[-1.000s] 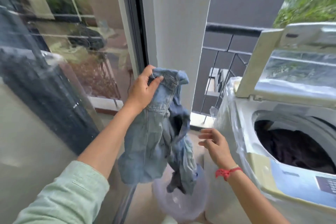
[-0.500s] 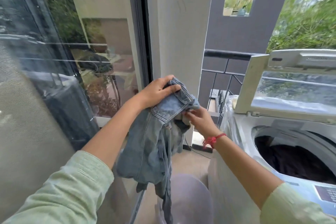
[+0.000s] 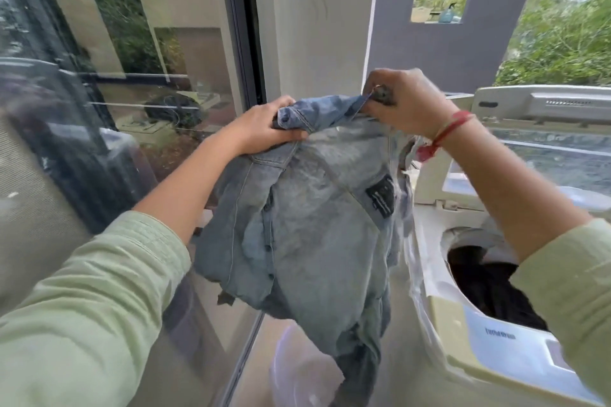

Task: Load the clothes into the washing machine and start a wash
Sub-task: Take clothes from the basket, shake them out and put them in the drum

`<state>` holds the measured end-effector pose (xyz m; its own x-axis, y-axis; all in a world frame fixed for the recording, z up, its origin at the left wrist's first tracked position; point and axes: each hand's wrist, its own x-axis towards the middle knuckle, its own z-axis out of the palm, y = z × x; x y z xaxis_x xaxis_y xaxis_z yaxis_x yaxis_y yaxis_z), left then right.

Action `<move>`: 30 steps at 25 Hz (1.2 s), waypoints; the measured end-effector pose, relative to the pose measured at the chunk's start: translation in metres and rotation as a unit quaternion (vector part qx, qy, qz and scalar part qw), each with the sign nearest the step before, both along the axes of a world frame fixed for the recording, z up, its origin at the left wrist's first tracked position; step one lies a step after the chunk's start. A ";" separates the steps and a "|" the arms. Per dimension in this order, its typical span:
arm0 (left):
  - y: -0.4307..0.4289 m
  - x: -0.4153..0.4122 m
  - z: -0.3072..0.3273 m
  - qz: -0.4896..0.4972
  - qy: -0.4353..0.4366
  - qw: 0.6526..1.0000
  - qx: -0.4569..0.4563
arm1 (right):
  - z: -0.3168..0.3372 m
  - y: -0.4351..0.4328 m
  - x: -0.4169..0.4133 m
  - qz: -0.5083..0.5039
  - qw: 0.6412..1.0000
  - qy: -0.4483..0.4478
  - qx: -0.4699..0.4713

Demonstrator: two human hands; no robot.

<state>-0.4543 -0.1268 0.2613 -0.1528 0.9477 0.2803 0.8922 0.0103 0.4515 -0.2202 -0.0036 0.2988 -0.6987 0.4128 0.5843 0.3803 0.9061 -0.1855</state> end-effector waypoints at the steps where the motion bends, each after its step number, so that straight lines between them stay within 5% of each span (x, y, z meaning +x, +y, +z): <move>1: 0.005 0.006 0.004 -0.012 -0.015 1.000 0.020 | 0.005 0.009 0.010 0.013 0.998 -0.046 -0.036; 4: 0.023 0.039 0.011 -0.051 -0.079 0.993 0.074 | 0.000 0.037 0.054 0.075 0.964 -0.131 -0.220; 8: 0.054 0.098 0.029 -0.073 -0.092 0.990 0.083 | -0.049 0.077 0.100 0.169 0.892 -0.067 -0.414; 15: 0.055 0.160 0.063 -0.026 -0.190 0.961 0.198 | -0.166 0.064 0.075 0.202 0.794 -0.124 -0.560; 18: 0.045 0.171 0.071 0.026 -0.158 0.956 0.246 | -0.177 0.063 0.055 0.152 0.779 0.033 -0.608; 22: 0.043 0.175 0.065 0.130 -0.192 0.894 0.383 | -0.093 0.121 0.071 0.078 0.717 0.345 -0.601; 25: 0.071 0.196 0.059 0.137 -0.244 0.867 0.411 | -0.003 0.150 0.129 0.166 0.765 0.467 -0.413; 28: 0.102 0.228 0.072 0.082 -0.315 0.829 0.454 | 0.043 0.170 0.207 0.126 0.890 0.409 -0.158; 30: 0.121 0.250 0.082 0.045 -0.337 0.824 0.453 | 0.053 0.183 0.256 0.044 0.922 0.382 -0.043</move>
<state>-0.2040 -0.0059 0.3435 -0.6213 0.3724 0.6895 0.4494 -0.5515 0.7028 0.0358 0.1799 0.3522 -0.1299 0.4419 0.8876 0.0336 0.8967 -0.4414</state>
